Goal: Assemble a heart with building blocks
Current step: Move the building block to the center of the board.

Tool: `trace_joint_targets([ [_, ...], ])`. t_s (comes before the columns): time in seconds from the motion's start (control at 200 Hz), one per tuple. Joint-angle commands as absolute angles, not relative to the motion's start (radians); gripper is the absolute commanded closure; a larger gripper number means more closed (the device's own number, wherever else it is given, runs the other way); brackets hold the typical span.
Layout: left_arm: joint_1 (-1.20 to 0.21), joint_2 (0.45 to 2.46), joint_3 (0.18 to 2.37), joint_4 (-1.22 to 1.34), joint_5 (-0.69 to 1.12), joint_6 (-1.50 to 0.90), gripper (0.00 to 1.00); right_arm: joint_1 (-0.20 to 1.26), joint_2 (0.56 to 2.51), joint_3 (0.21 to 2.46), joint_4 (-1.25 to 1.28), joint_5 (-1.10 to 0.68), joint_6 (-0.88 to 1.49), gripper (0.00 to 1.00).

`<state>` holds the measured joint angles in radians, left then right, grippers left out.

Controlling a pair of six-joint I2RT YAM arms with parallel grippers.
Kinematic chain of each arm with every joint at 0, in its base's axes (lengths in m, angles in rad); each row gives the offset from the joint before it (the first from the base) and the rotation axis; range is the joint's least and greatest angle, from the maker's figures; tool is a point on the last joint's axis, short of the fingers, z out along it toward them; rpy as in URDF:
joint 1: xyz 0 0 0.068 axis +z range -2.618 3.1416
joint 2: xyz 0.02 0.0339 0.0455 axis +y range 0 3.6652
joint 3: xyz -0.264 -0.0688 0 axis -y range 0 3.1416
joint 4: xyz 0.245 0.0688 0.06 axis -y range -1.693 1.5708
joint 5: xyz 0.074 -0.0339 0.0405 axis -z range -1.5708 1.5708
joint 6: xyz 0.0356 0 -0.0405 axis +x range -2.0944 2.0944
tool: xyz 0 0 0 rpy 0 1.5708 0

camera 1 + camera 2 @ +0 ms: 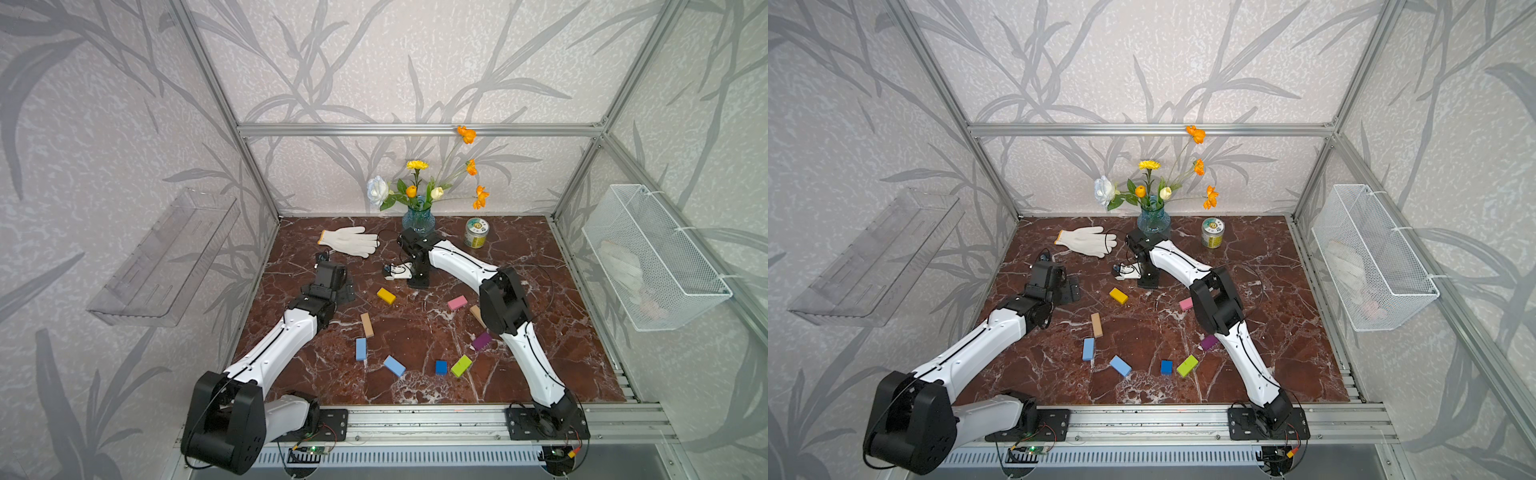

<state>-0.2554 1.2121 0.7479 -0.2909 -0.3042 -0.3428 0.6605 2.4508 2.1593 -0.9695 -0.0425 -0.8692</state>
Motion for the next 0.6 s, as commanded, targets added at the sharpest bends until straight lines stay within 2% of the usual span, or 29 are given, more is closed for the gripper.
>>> trace_joint_targets([
  [0.0, -0.262, 1.195, 0.739, -0.319, -0.308, -0.351, 0.0, 0.654, 2.474, 2.181, -0.984, -0.041, -0.886, 0.9],
  [0.26, -0.262, 1.203, 0.743, -0.313, -0.301, -0.342, 0.0, 0.653, 2.493, 2.177, -0.988, -0.025, -0.9, 0.85],
  [0.36, -0.262, 1.207, 0.742, -0.312, -0.301, -0.34, 0.0, 0.65, 2.497, 2.18, -0.989, -0.03, -0.902, 0.72],
  [0.52, -0.262, 1.206, 0.738, -0.314, -0.308, -0.335, 0.0, 0.652, 2.5, 2.179, -0.984, -0.03, -0.895, 0.43],
  [0.595, -0.262, 1.202, 0.736, -0.313, -0.313, -0.331, 0.0, 0.65, 2.501, 2.18, -0.98, -0.031, -0.895, 0.39],
])
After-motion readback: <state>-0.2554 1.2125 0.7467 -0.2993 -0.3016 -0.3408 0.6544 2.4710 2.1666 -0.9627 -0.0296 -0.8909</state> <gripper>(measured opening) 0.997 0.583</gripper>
